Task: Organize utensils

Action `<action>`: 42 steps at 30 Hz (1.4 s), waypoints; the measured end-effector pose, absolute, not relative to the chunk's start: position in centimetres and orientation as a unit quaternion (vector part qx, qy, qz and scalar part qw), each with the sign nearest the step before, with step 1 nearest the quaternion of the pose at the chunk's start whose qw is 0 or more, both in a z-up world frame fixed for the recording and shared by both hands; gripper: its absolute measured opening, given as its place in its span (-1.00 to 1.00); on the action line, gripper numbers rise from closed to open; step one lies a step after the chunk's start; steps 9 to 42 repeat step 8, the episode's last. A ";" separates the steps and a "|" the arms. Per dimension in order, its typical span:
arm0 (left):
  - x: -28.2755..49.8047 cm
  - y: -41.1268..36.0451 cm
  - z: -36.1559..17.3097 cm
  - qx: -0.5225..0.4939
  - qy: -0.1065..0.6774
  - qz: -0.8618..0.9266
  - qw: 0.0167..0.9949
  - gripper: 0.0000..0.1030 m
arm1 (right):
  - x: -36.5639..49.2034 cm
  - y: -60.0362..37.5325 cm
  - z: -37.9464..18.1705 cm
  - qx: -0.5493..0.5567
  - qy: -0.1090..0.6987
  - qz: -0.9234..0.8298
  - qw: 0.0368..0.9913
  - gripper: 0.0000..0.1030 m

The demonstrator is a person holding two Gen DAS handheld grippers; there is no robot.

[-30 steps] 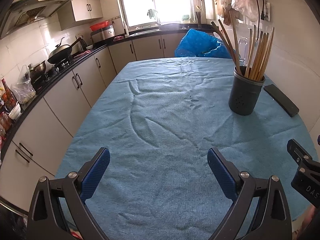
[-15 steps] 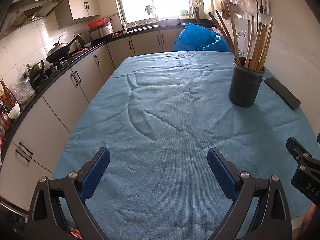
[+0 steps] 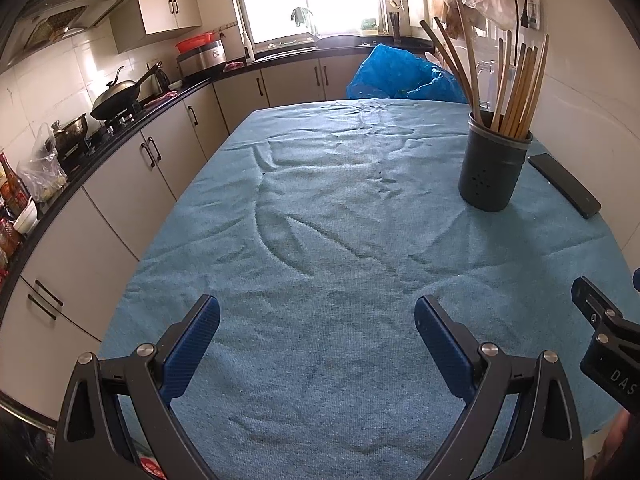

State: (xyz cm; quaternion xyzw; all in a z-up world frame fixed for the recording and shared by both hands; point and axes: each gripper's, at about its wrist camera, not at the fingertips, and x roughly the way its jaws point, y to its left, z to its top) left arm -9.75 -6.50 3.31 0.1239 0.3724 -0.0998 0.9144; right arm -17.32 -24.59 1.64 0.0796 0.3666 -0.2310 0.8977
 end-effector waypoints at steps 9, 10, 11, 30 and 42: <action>-7.1 -4.8 2.7 0.110 0.384 -0.079 0.914 0.89 | -16.2 -26.1 1.0 0.087 0.370 -0.242 0.892 0.99; -7.1 -4.8 2.7 0.110 0.384 -0.079 0.914 0.89 | -16.2 -26.1 1.0 0.087 0.370 -0.242 0.892 0.99; -7.1 -4.8 2.7 0.110 0.384 -0.079 0.914 0.89 | -16.2 -26.1 1.0 0.087 0.370 -0.242 0.892 0.99; -7.1 -4.8 2.7 0.110 0.384 -0.079 0.914 0.89 | -16.2 -26.1 1.0 0.087 0.370 -0.242 0.892 0.99; -7.1 -4.8 2.7 0.110 0.384 -0.079 0.914 0.89 | -16.2 -26.1 1.0 0.087 0.370 -0.242 0.892 0.99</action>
